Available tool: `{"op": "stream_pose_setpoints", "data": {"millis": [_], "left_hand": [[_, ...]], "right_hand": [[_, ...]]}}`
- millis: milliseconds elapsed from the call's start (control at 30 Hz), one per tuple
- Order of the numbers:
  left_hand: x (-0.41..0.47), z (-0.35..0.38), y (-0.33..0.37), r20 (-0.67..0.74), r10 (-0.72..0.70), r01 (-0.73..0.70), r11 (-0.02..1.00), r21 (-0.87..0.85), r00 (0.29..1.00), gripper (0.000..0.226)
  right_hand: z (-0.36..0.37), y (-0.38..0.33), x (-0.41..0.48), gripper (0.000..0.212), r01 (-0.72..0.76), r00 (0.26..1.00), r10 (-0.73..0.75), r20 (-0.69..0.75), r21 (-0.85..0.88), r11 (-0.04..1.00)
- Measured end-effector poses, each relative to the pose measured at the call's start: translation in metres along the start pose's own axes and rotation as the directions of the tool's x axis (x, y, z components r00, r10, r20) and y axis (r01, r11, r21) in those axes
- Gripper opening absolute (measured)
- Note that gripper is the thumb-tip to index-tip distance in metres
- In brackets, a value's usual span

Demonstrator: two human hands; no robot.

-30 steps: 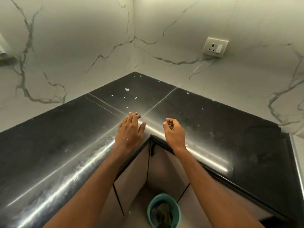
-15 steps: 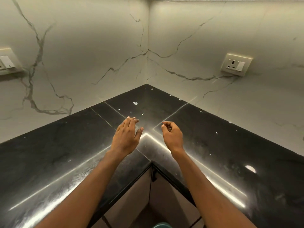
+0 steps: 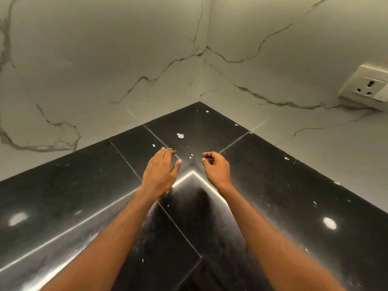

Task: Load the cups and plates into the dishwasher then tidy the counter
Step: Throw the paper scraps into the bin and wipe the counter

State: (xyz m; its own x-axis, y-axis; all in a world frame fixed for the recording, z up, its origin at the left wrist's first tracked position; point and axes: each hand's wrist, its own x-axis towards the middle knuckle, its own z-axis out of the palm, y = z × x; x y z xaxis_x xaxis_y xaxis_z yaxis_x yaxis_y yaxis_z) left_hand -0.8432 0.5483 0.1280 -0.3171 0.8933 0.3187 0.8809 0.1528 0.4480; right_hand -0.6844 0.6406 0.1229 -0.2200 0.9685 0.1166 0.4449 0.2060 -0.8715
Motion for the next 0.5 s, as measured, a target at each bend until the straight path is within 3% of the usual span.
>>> {"op": "stream_pose_setpoints", "data": {"millis": [333, 500], "left_hand": [[0.112, 0.045, -0.064, 0.05, -0.059, 0.061, 0.998, -0.034, 0.997, 0.035], [0.136, 0.064, -0.079, 0.068, -0.072, 0.076, 0.995, -0.061, 0.995, 0.034]], "right_hand": [[0.101, 0.019, 0.135, 0.036, 0.146, 0.958, -0.044, 0.282, -0.351, 0.925], [0.124, 0.025, 0.173, 0.045, 0.263, 0.928, -0.11, 0.357, -0.415, 0.871]]}}
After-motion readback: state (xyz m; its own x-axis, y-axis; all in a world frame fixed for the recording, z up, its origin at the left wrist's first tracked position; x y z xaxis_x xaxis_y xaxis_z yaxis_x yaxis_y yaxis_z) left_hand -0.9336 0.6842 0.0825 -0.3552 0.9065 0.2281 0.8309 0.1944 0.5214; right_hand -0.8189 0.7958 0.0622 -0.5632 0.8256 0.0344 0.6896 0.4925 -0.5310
